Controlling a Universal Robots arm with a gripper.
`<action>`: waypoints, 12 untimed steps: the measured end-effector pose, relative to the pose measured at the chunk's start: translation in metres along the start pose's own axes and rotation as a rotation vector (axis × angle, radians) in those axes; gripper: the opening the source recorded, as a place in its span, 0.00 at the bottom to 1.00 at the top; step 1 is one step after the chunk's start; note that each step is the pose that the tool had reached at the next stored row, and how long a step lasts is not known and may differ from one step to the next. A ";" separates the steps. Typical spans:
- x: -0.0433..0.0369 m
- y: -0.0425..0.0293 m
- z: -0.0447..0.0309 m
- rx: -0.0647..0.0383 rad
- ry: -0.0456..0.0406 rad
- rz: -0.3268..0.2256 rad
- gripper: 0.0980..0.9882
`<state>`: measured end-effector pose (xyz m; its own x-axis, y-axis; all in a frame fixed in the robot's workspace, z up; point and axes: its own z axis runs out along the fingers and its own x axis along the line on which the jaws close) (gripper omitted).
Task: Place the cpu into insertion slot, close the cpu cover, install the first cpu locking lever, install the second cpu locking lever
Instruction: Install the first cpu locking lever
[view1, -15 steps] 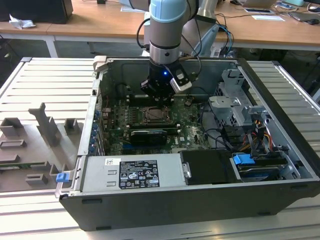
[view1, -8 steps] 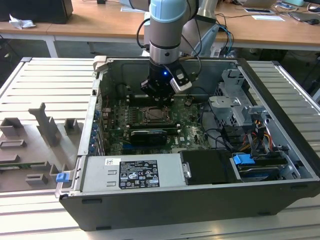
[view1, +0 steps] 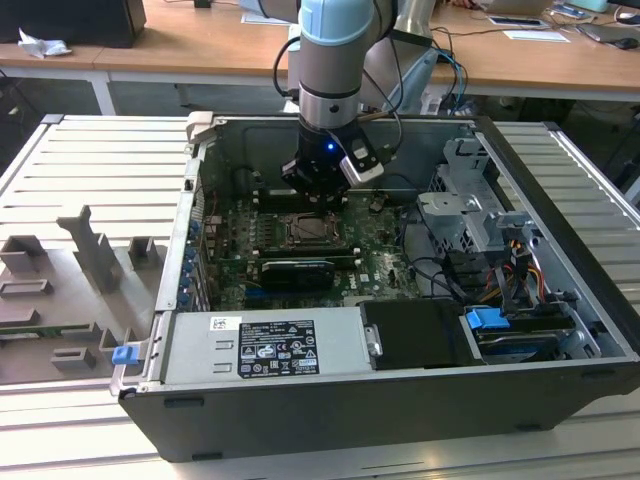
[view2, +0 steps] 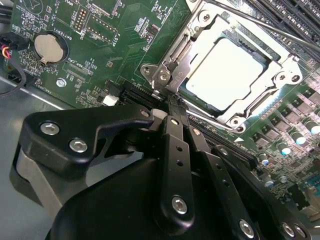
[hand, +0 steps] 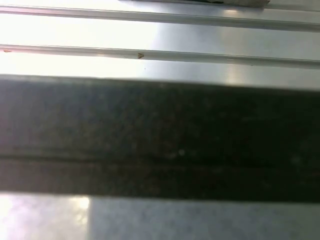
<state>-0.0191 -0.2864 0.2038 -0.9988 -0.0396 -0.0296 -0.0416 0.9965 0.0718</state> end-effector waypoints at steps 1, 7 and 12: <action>0.0000 0.0000 0.0004 0.000 0.0000 0.000 0.01; 0.0001 -0.0002 0.0019 0.003 0.0003 0.000 0.01; 0.0000 -0.0001 0.0007 0.003 0.0001 0.000 0.01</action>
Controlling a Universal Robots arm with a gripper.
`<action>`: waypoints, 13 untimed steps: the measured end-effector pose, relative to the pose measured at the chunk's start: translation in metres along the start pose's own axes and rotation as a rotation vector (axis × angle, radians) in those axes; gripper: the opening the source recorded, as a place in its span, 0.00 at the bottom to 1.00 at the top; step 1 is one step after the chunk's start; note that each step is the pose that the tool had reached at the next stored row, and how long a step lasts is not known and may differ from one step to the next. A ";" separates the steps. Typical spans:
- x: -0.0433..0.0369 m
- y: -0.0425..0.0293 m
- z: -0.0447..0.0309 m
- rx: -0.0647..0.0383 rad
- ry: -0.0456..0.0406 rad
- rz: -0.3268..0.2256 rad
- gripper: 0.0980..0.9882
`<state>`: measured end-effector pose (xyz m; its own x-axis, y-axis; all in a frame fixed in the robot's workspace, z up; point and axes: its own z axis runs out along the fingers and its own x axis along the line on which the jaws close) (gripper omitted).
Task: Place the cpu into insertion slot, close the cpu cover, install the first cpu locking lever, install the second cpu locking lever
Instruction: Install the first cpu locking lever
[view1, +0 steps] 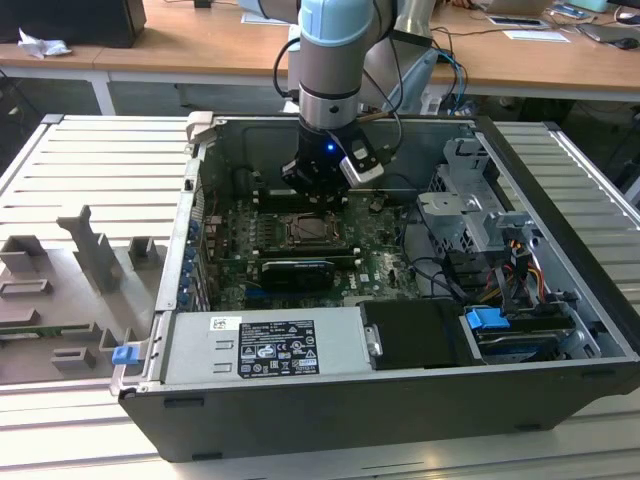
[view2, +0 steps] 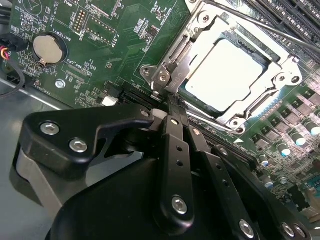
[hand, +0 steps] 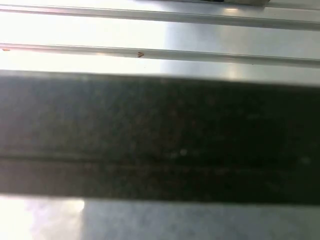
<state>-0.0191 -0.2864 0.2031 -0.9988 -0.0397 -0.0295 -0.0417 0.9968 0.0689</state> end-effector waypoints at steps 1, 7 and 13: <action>0.0000 0.0000 -0.0003 0.000 0.0002 0.000 0.01; 0.0000 0.0000 -0.0013 0.000 0.0002 0.000 0.01; -0.0001 0.0001 -0.0022 0.002 0.0001 0.000 0.01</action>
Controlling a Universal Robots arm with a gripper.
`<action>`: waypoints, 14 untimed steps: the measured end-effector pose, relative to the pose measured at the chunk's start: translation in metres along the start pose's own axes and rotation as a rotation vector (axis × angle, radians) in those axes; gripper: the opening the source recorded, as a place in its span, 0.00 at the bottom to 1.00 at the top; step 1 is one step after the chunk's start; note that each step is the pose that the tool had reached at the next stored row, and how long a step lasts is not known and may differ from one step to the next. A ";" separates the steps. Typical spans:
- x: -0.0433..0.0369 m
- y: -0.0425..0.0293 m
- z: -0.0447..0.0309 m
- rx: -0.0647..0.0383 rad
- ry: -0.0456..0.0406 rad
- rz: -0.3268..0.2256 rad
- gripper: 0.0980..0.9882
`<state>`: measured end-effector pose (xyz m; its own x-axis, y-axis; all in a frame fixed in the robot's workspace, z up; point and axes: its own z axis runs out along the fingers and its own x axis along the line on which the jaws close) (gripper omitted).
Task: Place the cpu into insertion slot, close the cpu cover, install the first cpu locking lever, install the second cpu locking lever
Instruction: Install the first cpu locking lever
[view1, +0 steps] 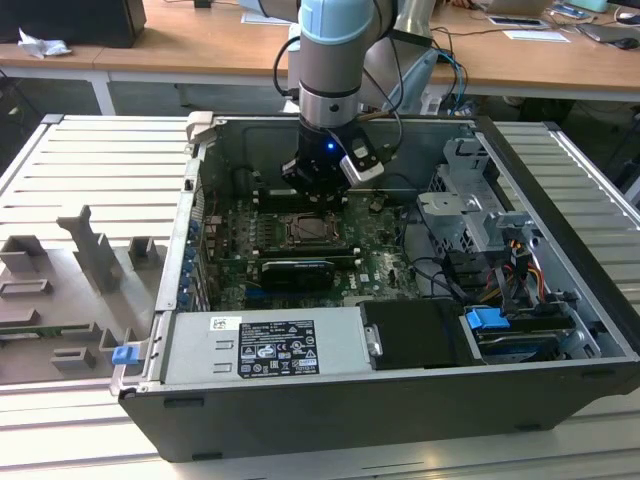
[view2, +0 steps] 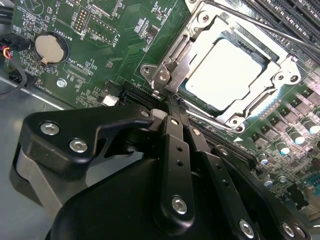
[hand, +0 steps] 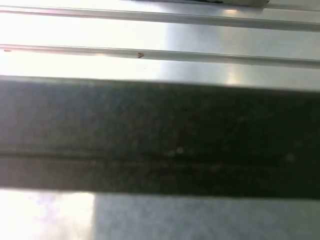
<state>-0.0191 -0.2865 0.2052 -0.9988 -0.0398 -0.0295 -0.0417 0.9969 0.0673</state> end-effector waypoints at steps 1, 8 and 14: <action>0.0000 0.0000 0.0001 0.002 0.0002 0.000 0.01; 0.0000 -0.0001 0.0013 0.011 0.0006 0.000 0.01; 0.0001 -0.0001 0.0010 0.025 0.0013 -0.001 0.01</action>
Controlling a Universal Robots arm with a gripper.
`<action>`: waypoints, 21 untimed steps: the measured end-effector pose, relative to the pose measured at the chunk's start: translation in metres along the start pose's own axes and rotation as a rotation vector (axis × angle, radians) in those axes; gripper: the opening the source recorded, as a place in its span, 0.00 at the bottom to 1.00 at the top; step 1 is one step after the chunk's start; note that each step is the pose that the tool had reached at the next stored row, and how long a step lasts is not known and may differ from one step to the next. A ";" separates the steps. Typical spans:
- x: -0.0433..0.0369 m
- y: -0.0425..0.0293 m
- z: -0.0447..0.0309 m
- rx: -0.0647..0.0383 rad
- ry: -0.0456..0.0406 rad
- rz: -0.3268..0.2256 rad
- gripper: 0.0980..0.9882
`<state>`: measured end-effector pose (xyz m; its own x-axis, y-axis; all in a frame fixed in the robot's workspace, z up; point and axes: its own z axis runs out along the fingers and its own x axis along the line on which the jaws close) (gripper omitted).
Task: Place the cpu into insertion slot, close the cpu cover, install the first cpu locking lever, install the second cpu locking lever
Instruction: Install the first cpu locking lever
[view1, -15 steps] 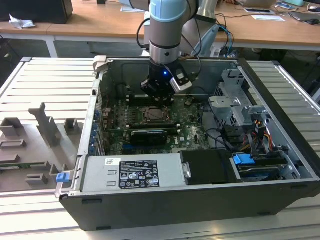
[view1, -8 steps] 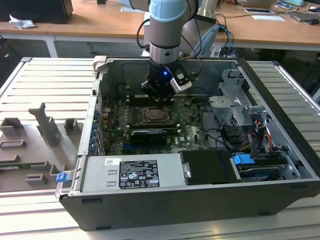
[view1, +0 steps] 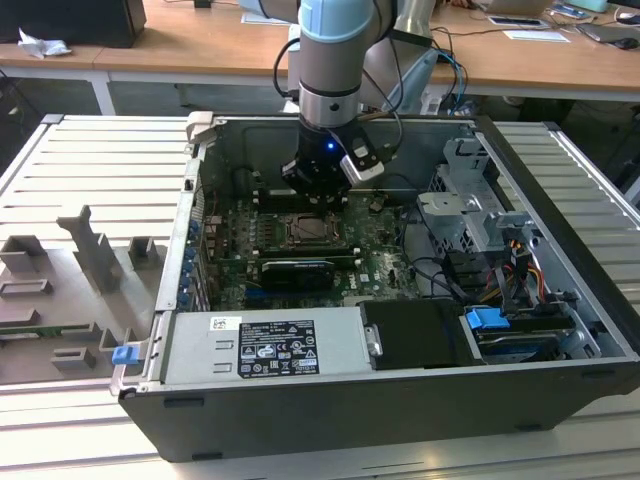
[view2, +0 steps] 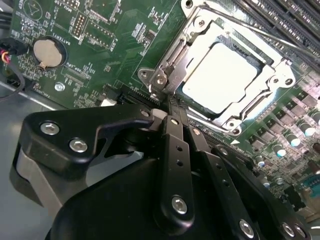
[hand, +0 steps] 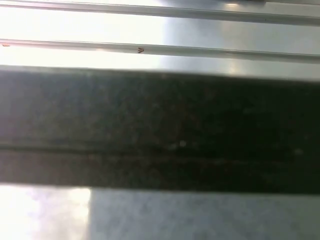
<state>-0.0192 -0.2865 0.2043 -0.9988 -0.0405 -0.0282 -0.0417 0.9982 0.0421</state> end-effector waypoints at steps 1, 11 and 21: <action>0.0001 -0.0001 0.0009 0.004 0.0006 0.000 0.01; -0.0005 0.0018 0.0017 -0.022 -0.0018 0.001 0.01; -0.0006 -0.0014 -0.0097 -0.020 -0.0010 0.001 0.01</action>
<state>-0.0187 -0.2883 0.2139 -0.9988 -0.0399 -0.0291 -0.0416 0.9972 0.0621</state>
